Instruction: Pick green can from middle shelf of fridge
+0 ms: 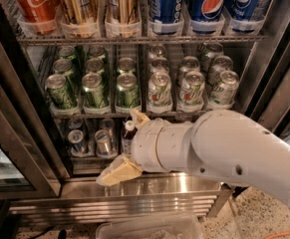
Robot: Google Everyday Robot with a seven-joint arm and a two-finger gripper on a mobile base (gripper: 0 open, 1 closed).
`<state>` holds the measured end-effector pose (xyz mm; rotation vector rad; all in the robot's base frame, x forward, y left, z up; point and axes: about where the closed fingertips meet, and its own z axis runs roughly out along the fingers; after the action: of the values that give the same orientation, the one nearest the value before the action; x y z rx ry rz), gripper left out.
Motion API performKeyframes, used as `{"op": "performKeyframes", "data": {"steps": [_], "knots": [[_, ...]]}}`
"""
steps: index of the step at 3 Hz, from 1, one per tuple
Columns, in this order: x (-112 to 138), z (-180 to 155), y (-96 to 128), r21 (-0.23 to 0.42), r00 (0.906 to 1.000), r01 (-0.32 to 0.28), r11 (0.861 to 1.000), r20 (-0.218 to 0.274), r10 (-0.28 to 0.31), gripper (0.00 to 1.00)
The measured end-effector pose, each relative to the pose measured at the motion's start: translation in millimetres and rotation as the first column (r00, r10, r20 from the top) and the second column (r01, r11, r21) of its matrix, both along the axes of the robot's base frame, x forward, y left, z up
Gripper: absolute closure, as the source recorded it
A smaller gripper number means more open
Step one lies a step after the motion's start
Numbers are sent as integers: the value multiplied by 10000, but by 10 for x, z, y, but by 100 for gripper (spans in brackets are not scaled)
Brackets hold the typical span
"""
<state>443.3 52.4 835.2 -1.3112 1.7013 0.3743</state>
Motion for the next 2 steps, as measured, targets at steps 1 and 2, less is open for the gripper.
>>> {"op": "performKeyframes", "data": {"steps": [1, 2], "knots": [[0, 0, 0, 0, 10000, 0, 10000, 0, 0, 0], [82, 26, 42, 205, 9983, 442, 9988, 359, -449, 0]]}}
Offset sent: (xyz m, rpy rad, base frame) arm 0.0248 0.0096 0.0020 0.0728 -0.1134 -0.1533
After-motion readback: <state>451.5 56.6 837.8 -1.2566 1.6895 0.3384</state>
